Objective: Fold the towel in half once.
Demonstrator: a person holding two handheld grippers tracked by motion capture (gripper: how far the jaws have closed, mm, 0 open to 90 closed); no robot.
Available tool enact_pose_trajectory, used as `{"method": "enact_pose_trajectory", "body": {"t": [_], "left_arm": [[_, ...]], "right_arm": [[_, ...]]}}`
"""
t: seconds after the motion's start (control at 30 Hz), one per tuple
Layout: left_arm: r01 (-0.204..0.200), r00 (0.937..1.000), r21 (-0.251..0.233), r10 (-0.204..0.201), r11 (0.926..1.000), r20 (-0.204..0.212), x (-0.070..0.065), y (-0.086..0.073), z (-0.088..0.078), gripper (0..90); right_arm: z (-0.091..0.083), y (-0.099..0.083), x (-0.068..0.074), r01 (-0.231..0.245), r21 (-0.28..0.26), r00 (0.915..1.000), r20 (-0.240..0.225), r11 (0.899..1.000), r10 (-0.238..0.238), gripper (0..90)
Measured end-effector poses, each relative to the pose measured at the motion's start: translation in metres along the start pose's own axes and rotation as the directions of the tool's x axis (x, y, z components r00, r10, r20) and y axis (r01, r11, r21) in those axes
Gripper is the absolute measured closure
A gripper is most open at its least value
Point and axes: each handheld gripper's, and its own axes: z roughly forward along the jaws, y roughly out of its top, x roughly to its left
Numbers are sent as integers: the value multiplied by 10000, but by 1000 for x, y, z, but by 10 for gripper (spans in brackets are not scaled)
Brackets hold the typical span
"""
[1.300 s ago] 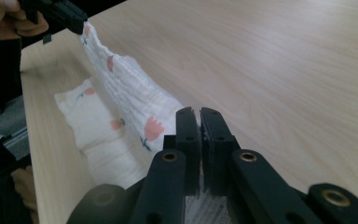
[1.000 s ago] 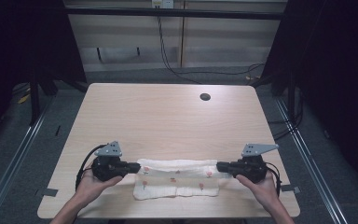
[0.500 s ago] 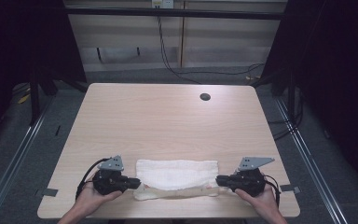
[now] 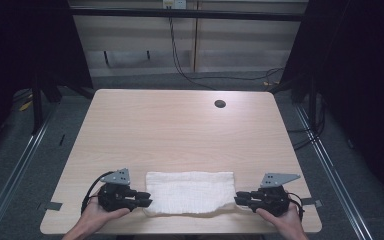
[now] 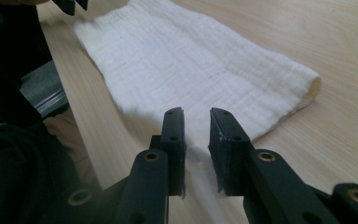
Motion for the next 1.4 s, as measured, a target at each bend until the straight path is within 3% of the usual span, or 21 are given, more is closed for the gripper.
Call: {"method": "enact_pose_trajectory", "body": {"t": [0.1,0.13,0.23,0.3,0.47,0.5,0.63,0.67,0.7,0.73,0.93,1.1,1.17,1.2,1.27,1.33,1.4], "left_arm": [[99,9996,67,-97,9999,-260,4,1,2,724],[189,9985,160,-180,9997,-520,9,2,6,721],[265,9981,219,-252,9994,-555,14,6,12,721],[338,9971,368,-312,9988,-693,21,9,17,714],[451,9936,756,-368,9961,-1072,33,8,27,699],[542,9941,756,-467,9957,-978,34,7,27,694],[590,9939,875,-503,9944,-983,35,3,29,690],[575,9937,864,-487,9946,-1005,34,3,30,686],[575,9935,861,-485,9946,-1034,34,3,30,684],[643,9934,852,-556,9943,-1007,34,3,31,681],[585,9937,920,-491,9940,-1009,32,7,37,683],[469,9969,1024,-401,9936,-677,33,18,50,683],[498,9969,1009,-432,9936,-657,34,22,55,688],[464,9969,1096,-391,9929,-681,35,29,56,687],[423,9967,1048,-348,9936,-728,35,34,56,685],[577,9965,269,-559,9980,-629,39,44,52,672],[485,9951,287,-458,9984,-876,41,45,50,659]], "right_arm": [[1,2,0,-40,3,10000,65,10000,40,704],[6,4,-3,-30,67,9998,201,10000,29,702],[11,7,-8,-26,184,9988,485,9998,17,669],[19,13,-18,-243,183,9969,753,9995,228,645],[38,28,-42,-288,469,9848,1723,9985,204,544],[47,32,-52,-484,499,9868,1569,9976,400,537],[60,34,-59,-518,883,9833,1783,9947,354,532],[63,34,-60,-501,937,9838,1764,9943,329,571],[66,34,-60,-388,1030,9868,1606,9939,219,673],[66,34,-59,-350,1075,9843,1756,9936,157,822],[58,34,-66,-585,850,9779,2054,9947,399,876],[52,35,-77,-800,649,9723,2251,9947,635,874],[52,36,-83,-904,516,9687,2365,9946,758,854],[53,35,-86,-990,528,9693,2309,9937,843,777],[53,35,-86,-938,560,9673,2413,9940,777,737],[49,37,-83,-985,343,9644,2499,9945,869,635],[46,39,-80,-974,77,9663,2400,9952,927,604]]}}
